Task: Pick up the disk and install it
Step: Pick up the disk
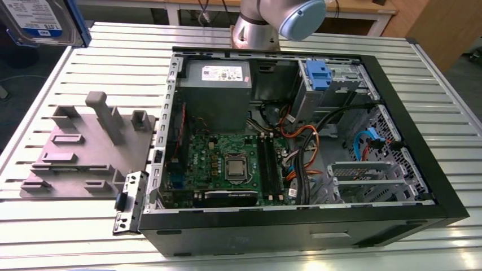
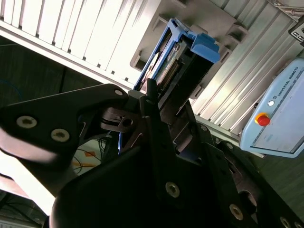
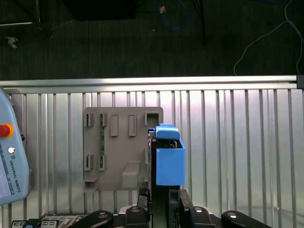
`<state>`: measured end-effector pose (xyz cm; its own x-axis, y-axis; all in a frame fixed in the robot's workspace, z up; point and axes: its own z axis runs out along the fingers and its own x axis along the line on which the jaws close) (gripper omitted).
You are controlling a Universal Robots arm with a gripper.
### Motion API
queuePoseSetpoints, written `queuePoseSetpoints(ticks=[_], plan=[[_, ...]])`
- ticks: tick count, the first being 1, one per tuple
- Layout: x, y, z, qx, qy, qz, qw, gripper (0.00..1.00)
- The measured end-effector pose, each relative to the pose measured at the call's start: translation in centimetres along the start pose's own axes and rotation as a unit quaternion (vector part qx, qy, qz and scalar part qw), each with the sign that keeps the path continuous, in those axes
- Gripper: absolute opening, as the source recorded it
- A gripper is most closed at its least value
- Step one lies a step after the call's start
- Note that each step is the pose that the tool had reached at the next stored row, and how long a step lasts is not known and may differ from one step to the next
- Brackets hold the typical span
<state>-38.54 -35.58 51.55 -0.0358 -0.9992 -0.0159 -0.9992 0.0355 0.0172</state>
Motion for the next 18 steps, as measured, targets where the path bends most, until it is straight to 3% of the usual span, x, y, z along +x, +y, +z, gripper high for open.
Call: queuePoseSetpoints(ticks=[12,18], plan=[[-0.01,0.00,-0.64,0.0000,0.0000,0.000,1.00000,0.35],[-0.01,0.00,-0.65,0.0000,0.0000,0.000,1.00000,0.35]])
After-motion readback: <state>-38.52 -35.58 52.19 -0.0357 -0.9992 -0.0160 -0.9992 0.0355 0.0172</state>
